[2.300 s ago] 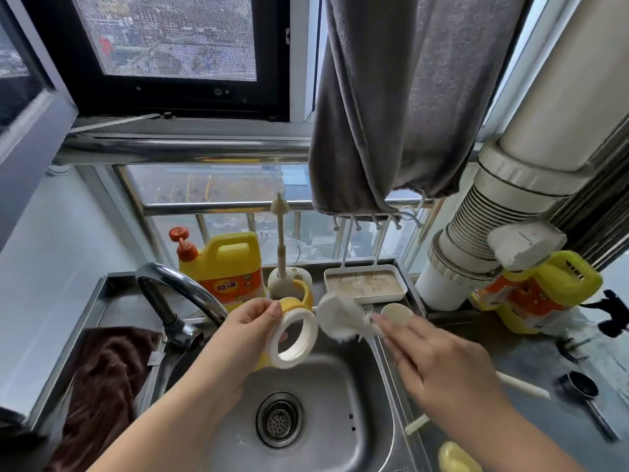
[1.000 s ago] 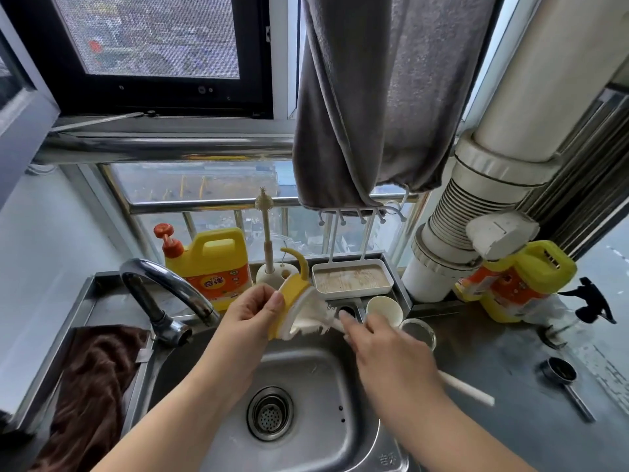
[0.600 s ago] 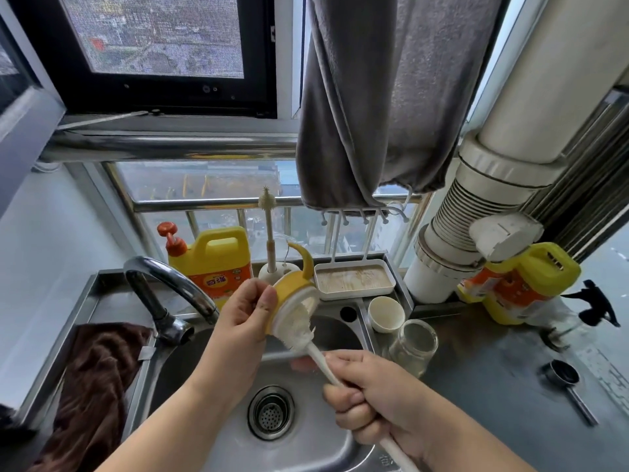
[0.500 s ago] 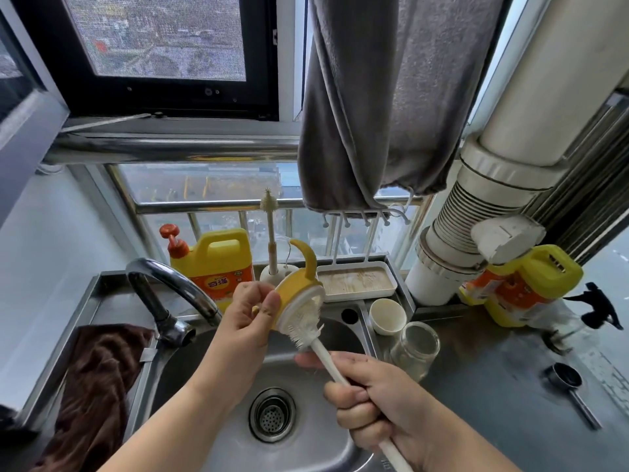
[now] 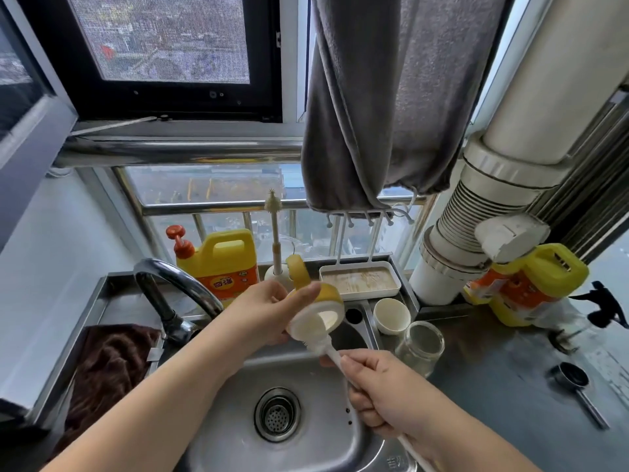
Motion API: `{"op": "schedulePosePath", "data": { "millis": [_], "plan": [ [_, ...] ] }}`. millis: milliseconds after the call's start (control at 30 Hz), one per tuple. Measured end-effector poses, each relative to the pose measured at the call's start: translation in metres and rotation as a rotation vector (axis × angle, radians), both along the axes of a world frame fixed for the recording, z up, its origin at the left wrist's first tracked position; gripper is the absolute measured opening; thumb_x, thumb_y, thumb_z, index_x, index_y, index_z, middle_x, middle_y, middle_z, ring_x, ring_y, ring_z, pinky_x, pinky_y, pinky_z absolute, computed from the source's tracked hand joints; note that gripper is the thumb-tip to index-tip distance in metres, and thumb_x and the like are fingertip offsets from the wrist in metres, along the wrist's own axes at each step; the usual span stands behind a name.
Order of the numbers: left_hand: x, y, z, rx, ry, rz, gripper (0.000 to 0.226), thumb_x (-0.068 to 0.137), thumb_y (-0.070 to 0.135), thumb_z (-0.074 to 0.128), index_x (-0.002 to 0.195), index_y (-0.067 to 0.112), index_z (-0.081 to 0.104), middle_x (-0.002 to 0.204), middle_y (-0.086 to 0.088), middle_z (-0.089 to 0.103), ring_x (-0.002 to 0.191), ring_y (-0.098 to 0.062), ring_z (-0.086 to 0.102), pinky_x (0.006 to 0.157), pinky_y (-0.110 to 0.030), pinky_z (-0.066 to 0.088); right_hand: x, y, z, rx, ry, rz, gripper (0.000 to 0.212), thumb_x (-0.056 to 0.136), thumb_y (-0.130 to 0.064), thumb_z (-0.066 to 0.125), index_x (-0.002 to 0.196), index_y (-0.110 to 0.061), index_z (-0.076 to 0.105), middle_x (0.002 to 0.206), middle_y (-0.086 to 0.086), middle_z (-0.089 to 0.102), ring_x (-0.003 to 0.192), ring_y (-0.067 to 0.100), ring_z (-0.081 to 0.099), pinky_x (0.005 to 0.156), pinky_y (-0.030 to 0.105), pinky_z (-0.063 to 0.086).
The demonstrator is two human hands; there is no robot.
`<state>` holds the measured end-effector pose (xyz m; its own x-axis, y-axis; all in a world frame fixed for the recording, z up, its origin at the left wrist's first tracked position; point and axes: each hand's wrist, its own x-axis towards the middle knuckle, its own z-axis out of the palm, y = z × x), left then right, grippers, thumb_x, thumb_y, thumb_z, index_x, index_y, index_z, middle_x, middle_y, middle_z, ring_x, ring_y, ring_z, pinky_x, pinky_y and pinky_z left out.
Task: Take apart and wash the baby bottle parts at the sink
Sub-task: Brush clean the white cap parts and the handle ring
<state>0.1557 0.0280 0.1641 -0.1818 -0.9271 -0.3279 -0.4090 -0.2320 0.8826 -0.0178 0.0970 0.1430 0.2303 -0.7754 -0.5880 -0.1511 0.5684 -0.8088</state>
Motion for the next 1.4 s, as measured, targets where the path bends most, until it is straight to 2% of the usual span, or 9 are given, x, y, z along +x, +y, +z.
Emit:
{"op": "schedulePosePath", "data": {
  "millis": [200,300,400,500,633,933,1100,1233,1400],
  "plan": [
    [-0.014,-0.006,-0.003,0.062,0.112,0.185,0.035,0.094,0.049,0.046,0.101,0.018,0.06,0.091,-0.006,0.066,0.083,-0.019,0.066,0.07,-0.033,0.058,-0.004,0.004,-0.007,-0.349,0.454,0.115,0.026,0.101,-0.033,0.04,0.114,-0.028,0.062,0.067,-0.008,0.063,0.061,0.009,0.056,0.059,0.035,0.05],
    [-0.018,-0.005,-0.009,0.074,0.212,0.244,0.02,0.097,0.034,0.048,0.089,0.02,0.059,0.084,-0.006,0.068,0.077,-0.016,0.067,0.061,-0.026,0.056,-0.009,0.007,-0.005,-0.541,0.987,0.187,0.038,0.102,-0.038,0.028,0.139,-0.038,0.037,0.112,0.001,0.063,0.103,0.023,0.06,0.08,0.034,0.046],
    [-0.022,-0.002,-0.01,0.061,0.296,0.252,0.017,0.096,0.026,0.05,0.088,0.017,0.061,0.081,-0.007,0.071,0.075,-0.017,0.07,0.061,-0.024,0.057,-0.007,0.008,-0.011,-0.517,1.093,0.178,0.043,0.104,-0.036,0.022,0.146,-0.039,0.022,0.12,0.003,0.058,0.108,0.027,0.056,0.08,0.033,0.042],
    [-0.022,0.003,-0.014,0.048,0.328,0.248,0.018,0.097,0.024,0.048,0.091,0.015,0.063,0.082,-0.01,0.072,0.074,-0.018,0.071,0.063,-0.028,0.058,0.0,0.009,-0.018,-0.386,0.641,0.108,0.034,0.102,-0.032,0.035,0.134,-0.034,0.047,0.082,-0.014,0.065,0.079,0.012,0.061,0.071,0.029,0.045],
    [-0.015,0.007,-0.026,0.067,0.32,0.264,0.024,0.097,0.026,0.05,0.084,0.009,0.061,0.09,-0.03,0.062,0.077,-0.027,0.056,0.082,-0.049,0.05,0.007,0.014,-0.009,0.114,-0.163,-0.085,0.018,0.101,-0.034,0.04,0.111,-0.024,0.052,0.048,-0.006,0.031,0.037,0.004,0.022,0.036,0.011,0.019],
    [-0.009,0.011,-0.026,0.287,0.69,0.197,0.047,0.074,0.035,0.059,0.111,0.006,0.057,0.1,-0.021,0.07,0.085,-0.032,0.07,0.079,-0.045,0.057,-0.004,0.005,0.008,0.235,-0.615,-0.193,0.054,0.083,-0.03,0.052,0.135,-0.014,0.043,0.05,-0.005,0.023,0.035,0.001,0.016,0.031,0.008,0.012],
    [-0.005,0.003,-0.024,0.219,0.693,0.298,0.04,0.073,0.027,0.062,0.104,0.004,0.055,0.084,-0.016,0.071,0.069,-0.025,0.072,0.052,-0.03,0.058,0.001,0.01,-0.002,-0.03,-0.059,-0.053,0.029,0.102,-0.028,0.039,0.123,-0.023,0.057,0.05,-0.007,0.04,0.039,0.005,0.034,0.034,0.017,0.028],
    [-0.002,-0.001,-0.033,0.146,0.609,0.353,0.035,0.077,0.029,0.063,0.105,0.01,0.056,0.091,-0.015,0.069,0.076,-0.026,0.069,0.061,-0.032,0.06,-0.007,0.015,-0.01,-0.473,0.73,0.114,0.033,0.1,-0.041,0.037,0.13,-0.051,0.045,0.106,-0.007,0.068,0.095,0.011,0.061,0.079,0.021,0.049],
    [0.004,-0.004,-0.044,0.038,0.457,0.347,0.025,0.083,0.029,0.063,0.099,0.011,0.055,0.088,-0.013,0.069,0.081,-0.025,0.068,0.068,-0.035,0.056,-0.028,0.017,-0.008,-0.42,0.77,0.284,0.027,0.095,-0.047,0.044,0.12,-0.056,0.049,0.095,-0.013,0.067,0.09,0.003,0.061,0.082,0.022,0.049]
  ]
}}
